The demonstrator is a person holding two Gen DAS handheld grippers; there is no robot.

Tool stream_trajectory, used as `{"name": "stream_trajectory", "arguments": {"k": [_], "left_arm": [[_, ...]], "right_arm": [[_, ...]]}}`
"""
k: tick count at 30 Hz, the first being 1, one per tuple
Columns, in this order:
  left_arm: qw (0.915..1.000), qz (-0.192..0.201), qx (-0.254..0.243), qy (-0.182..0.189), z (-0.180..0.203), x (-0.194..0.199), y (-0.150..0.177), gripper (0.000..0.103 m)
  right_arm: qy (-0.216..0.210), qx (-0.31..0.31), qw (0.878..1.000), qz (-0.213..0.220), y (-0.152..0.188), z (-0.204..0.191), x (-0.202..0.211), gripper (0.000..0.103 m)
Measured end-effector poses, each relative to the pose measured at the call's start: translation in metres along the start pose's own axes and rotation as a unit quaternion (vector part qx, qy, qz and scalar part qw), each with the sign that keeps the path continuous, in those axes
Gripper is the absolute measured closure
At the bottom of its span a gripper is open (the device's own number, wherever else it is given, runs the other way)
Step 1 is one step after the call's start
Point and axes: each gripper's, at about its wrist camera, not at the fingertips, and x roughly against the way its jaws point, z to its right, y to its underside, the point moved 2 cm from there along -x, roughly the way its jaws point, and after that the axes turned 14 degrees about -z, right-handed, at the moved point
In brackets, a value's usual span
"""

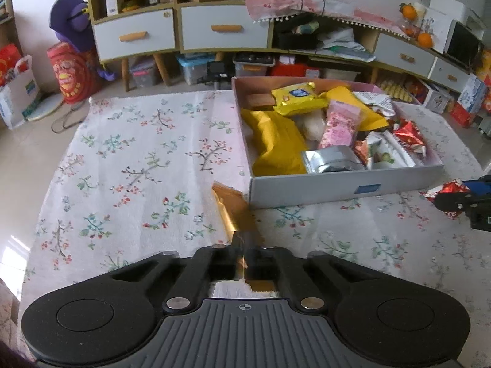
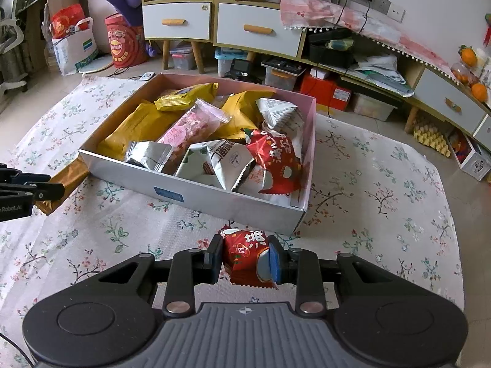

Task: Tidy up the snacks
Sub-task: 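Lift the gold bar with left while right lifts the red packet toward the box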

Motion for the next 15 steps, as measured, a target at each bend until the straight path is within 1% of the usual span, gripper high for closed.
{"name": "stream_trajectory", "arguments": {"k": [3,4,5,6,7,8,9,10,11,12,13,15], "left_arm": [[1.0000,0.002,-0.008,0.001,0.003,0.004,0.001,0.103],[0.9999,-0.001,-0.010,0.000,0.004,0.003,0.001,0.103],[0.9999,-0.007,-0.012,0.007,0.004,0.002,0.002,0.103],[0.9998,-0.011,-0.010,0.012,0.004,0.000,0.002,0.100],[0.9999,-0.010,-0.006,0.009,0.004,-0.001,0.003,0.095],[0.9999,-0.011,-0.006,0.006,0.004,-0.002,0.004,0.095],[0.9999,-0.014,-0.008,0.001,0.006,-0.004,0.004,0.090],[0.9998,-0.018,-0.009,-0.002,0.008,-0.007,0.004,0.076],[0.9997,-0.020,-0.010,-0.004,0.009,-0.010,0.004,0.068],[0.9997,-0.022,-0.007,-0.009,0.010,-0.012,0.005,0.050],[0.9996,-0.022,-0.004,-0.015,0.010,-0.015,0.005,0.042],[0.9993,-0.030,0.000,-0.024,0.012,-0.022,0.003,0.042]], "right_arm": [[-0.005,-0.006,1.000,0.003,0.000,0.003,0.004,0.098],[-0.007,-0.007,1.000,0.004,0.000,0.004,0.006,0.098],[-0.009,-0.009,1.000,0.005,0.000,0.004,0.007,0.098],[-0.011,-0.011,1.000,0.005,0.000,0.005,0.007,0.098],[-0.014,-0.013,1.000,0.004,0.000,0.005,0.008,0.098],[-0.017,-0.016,1.000,0.003,0.000,0.005,0.008,0.098],[-0.019,-0.017,1.000,0.001,0.001,0.005,0.008,0.098],[-0.023,-0.018,1.000,-0.002,0.002,0.004,0.008,0.098],[-0.026,-0.017,0.999,-0.005,0.002,0.002,0.007,0.098],[-0.028,-0.015,0.999,-0.008,0.002,0.001,0.007,0.098],[-0.030,-0.013,0.999,-0.011,0.003,-0.001,0.005,0.098],[-0.030,-0.008,0.999,-0.017,0.004,-0.007,0.004,0.098]]}}
